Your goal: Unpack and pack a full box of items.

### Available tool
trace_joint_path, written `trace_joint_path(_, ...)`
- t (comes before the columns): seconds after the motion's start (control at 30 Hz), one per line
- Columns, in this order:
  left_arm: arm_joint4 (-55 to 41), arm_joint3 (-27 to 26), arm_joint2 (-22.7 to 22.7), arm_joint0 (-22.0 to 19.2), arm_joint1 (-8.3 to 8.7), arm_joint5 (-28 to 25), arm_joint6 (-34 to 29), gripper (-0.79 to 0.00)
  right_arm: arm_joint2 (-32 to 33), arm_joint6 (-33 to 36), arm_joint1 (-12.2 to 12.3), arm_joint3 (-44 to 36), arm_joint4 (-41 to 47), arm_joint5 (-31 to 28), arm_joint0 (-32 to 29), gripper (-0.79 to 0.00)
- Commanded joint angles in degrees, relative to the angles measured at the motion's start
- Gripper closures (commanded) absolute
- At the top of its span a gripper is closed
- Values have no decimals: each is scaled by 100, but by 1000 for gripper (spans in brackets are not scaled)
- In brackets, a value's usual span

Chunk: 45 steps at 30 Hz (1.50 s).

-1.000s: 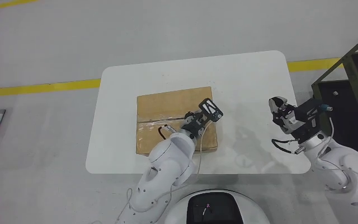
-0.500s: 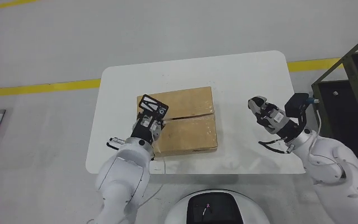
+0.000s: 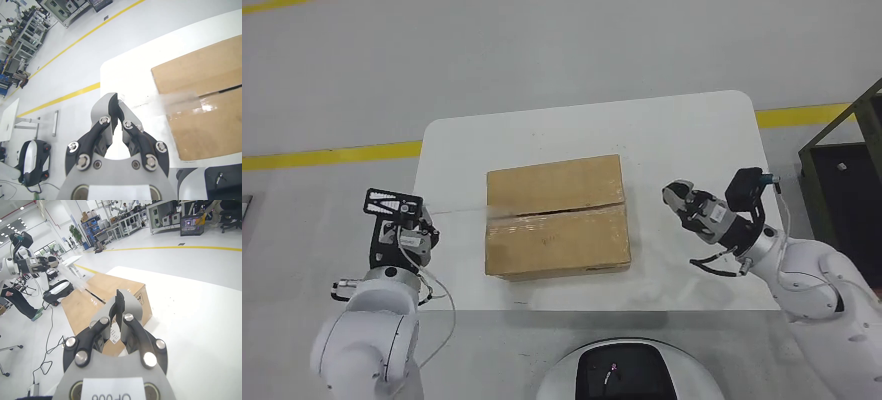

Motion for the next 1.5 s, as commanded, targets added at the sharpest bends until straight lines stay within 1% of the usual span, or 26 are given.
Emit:
trace_joint_path(0.0,37,103,-162,-41,26,-96,8,0,-3,-22,4,23,-33,-26,1,0)
trace_joint_path(0.17,-178,349,-514,-190,65,5,107,0,6,-75,16,54,-168,-21,-44,0)
trace_joint_path(0.27,-123,455,-660,-300,104,-77,108,0,12,-111,23,54,-237,-14,-84,0)
trace_joint_path(0.4,-386,652,-858,-481,130,118,230,0,17,-119,30,59,-276,26,-108,0)
trace_joint_path(0.57,-423,867,-1106,-578,185,123,259,0,35,-131,40,49,-322,64,-119,0)
trace_joint_path(0.6,-564,936,-1149,-602,186,210,292,0,40,-127,43,55,-344,74,-126,0)
trace_joint_path(0.77,-682,1064,-1270,-555,227,221,254,0,51,-112,51,70,-335,119,-137,0)
trace_joint_path(0.8,-672,1082,-1267,-533,235,220,217,-108,52,-113,53,70,-333,123,-137,0)
trace_joint_path(0.83,-677,1118,-1270,-515,241,240,165,-597,52,-107,55,67,-343,124,-137,0)
trace_joint_path(0.87,-668,1179,-1293,-505,246,314,68,-785,52,-104,57,65,-352,126,-137,0)
trace_joint_path(1.2,-904,1276,-1530,-444,310,610,34,-785,45,-98,73,65,-398,152,-126,0)
trace_joint_path(1.37,-878,1181,-1548,-379,351,564,83,-785,43,-107,80,92,-437,171,-113,0)
trace_joint_path(1.43,-874,1061,-1453,-346,365,471,107,-785,41,-113,82,105,-448,190,-112,0)
trace_joint_path(1.47,-831,940,-1337,-325,376,326,136,-785,44,-119,83,109,-447,201,-112,0)
